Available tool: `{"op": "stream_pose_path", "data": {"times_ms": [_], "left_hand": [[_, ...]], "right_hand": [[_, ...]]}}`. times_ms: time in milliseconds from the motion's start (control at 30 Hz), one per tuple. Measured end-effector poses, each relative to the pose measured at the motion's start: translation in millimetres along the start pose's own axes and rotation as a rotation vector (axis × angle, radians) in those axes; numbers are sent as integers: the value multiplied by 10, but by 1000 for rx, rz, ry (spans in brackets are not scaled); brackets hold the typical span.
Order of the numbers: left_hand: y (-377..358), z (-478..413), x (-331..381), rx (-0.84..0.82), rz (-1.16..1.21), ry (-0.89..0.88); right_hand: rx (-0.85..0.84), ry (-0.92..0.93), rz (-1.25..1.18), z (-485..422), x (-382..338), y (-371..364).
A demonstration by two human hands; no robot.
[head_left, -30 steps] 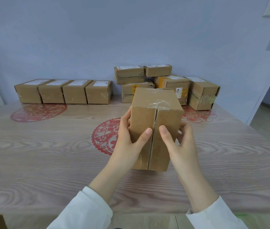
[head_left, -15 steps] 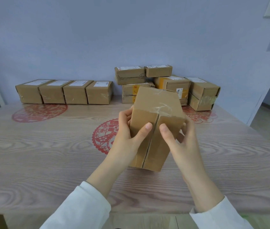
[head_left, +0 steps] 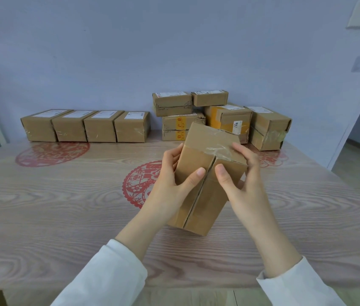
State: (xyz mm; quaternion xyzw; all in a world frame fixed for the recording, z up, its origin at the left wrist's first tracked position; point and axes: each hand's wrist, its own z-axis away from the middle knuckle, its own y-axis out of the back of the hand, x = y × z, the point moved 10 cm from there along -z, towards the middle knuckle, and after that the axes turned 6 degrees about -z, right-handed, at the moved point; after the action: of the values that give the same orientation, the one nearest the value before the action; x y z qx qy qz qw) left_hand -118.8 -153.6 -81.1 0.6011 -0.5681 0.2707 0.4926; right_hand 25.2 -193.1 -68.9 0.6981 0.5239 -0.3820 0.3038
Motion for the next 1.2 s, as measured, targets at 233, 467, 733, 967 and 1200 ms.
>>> {"op": "stream_pose_path", "data": {"times_ms": [233, 467, 733, 967, 1200], "left_hand": [[-51, 147, -590, -79, -34, 209], [-21, 256, -921, 34, 474, 415], [208, -40, -734, 62, 352, 318], [319, -323, -872, 55, 262, 353], [383, -701, -1060, 78, 237, 410]], "right_hand": [[68, -116, -91, -21, 152, 147], [245, -344, -264, -37, 408, 333], [272, -400, 111, -149, 500, 585], [123, -540, 211, -415, 849, 433], [10, -630, 362, -777, 1182, 269]]}}
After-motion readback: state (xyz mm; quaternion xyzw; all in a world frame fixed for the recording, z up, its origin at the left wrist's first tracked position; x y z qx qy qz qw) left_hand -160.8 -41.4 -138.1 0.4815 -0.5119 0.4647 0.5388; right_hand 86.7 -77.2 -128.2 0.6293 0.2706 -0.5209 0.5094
